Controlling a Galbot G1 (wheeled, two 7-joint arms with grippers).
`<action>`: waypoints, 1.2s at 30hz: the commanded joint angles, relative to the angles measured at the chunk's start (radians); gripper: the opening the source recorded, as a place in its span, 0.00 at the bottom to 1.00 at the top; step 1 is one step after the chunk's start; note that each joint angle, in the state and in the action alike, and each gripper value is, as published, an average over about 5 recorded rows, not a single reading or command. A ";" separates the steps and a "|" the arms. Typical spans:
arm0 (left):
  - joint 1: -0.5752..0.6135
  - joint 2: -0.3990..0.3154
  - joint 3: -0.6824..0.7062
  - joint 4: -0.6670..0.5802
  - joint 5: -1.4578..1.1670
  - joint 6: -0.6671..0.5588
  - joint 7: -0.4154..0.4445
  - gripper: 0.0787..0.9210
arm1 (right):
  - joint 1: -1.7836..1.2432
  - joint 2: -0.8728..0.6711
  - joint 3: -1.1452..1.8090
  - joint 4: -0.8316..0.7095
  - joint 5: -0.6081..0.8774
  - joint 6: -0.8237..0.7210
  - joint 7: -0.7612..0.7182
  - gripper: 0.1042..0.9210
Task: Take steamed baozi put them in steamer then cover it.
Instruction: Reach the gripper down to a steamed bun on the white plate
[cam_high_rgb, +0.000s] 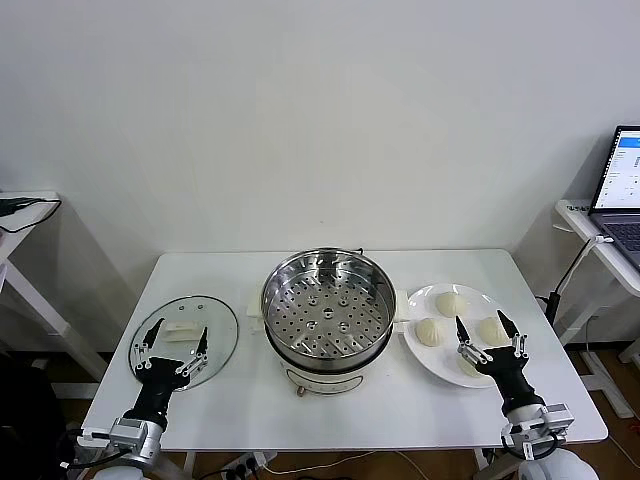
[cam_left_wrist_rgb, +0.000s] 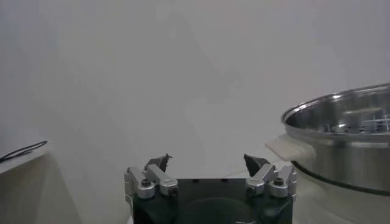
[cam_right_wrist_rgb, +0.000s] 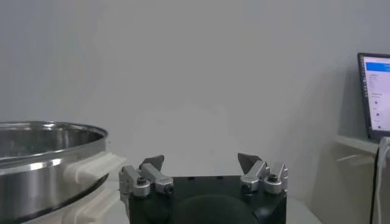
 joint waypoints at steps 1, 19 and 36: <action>0.000 0.000 0.001 0.002 0.002 -0.001 0.000 0.88 | 0.013 -0.006 0.000 -0.009 -0.005 -0.006 -0.005 0.88; -0.019 0.026 0.003 0.012 -0.003 -0.003 0.002 0.88 | 0.501 -0.581 -0.301 -0.359 -0.428 -0.163 -0.213 0.88; -0.024 0.015 0.007 0.026 -0.010 -0.003 0.000 0.88 | 1.489 -0.579 -1.195 -0.841 -0.530 -0.168 -0.967 0.88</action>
